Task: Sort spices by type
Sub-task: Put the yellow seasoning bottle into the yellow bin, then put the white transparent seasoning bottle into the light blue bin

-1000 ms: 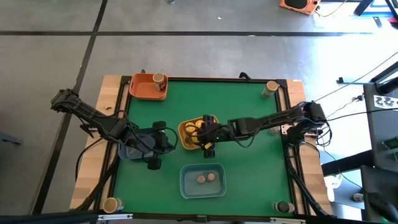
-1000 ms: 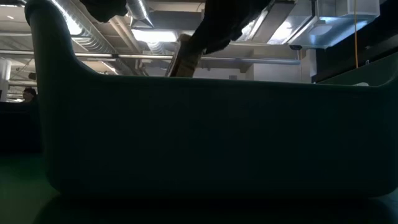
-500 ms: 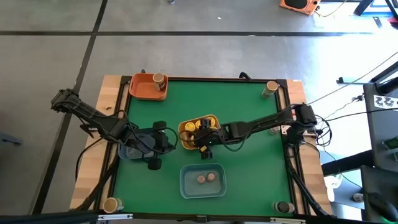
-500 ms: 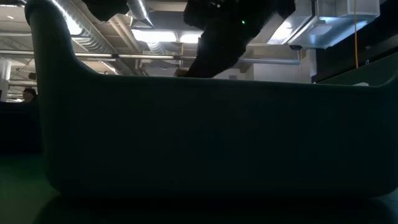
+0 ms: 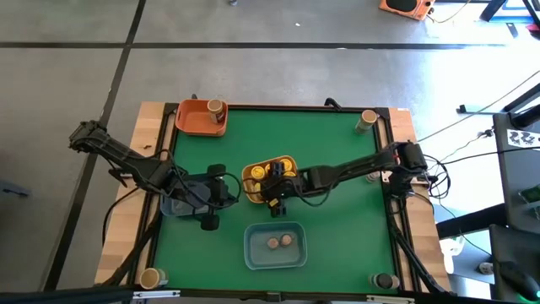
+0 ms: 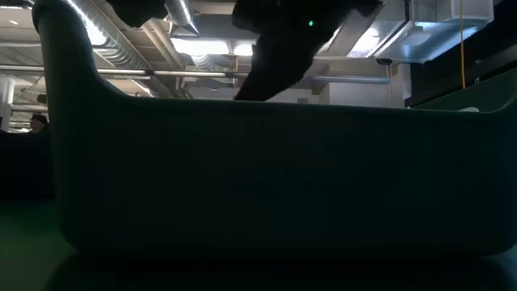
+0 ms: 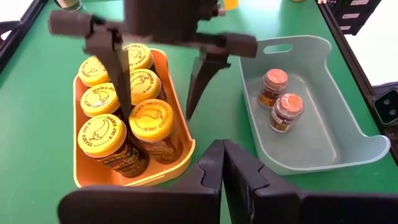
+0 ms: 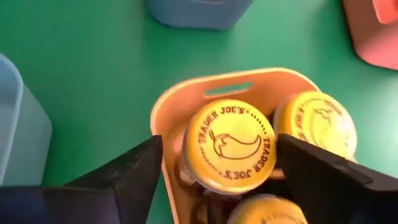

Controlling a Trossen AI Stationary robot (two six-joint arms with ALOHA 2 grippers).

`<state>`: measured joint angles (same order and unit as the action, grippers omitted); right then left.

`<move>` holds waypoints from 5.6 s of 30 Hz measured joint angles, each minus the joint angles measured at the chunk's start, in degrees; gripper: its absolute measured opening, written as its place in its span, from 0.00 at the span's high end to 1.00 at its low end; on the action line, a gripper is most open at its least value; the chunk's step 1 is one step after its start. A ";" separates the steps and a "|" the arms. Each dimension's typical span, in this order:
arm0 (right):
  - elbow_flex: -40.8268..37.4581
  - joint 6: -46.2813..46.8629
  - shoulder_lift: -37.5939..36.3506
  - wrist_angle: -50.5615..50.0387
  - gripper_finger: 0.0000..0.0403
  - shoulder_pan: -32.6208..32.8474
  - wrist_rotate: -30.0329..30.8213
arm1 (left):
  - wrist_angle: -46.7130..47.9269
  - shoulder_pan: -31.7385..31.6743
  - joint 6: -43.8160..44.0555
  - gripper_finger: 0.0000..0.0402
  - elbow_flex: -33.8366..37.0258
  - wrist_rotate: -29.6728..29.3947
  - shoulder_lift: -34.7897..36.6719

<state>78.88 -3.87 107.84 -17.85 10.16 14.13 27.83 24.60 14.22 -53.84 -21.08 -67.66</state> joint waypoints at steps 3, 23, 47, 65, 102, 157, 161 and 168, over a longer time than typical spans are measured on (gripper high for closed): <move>4.23 -0.65 -1.84 -10.00 0.18 1.22 2.49 | 0.16 0.00 0.04 0.99 0.00 0.00 0.00; -0.29 20.43 -28.68 -56.35 0.16 0.28 10.20 | -0.05 -0.37 -1.53 0.99 0.00 -0.20 -0.13; -27.59 19.92 -34.11 -62.23 0.16 -18.80 -8.52 | -0.19 -0.37 -0.78 0.99 0.00 -0.20 -0.13; -27.77 19.57 -20.56 -64.82 0.16 -28.93 -5.79 | -0.16 -0.44 -0.82 0.99 0.00 -0.63 -0.13; -35.80 13.96 -15.46 -57.98 0.55 -29.69 -6.25 | -0.19 -0.44 0.79 0.99 0.00 -0.63 -0.13; 8.88 29.16 -14.48 -38.57 0.52 16.33 -12.08 | -7.47 18.84 17.51 0.99 0.02 -10.97 -9.25; 13.62 27.42 -9.60 -36.61 0.54 18.24 -10.69 | -7.23 21.28 21.18 0.99 0.02 -11.22 -9.86; 24.95 26.50 2.11 -37.91 0.53 19.85 -13.25 | -7.50 25.23 22.97 0.99 0.02 -13.19 -9.77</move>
<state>103.83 22.63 109.96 -55.76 30.00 0.88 20.33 49.83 37.19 -53.82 -34.27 -77.43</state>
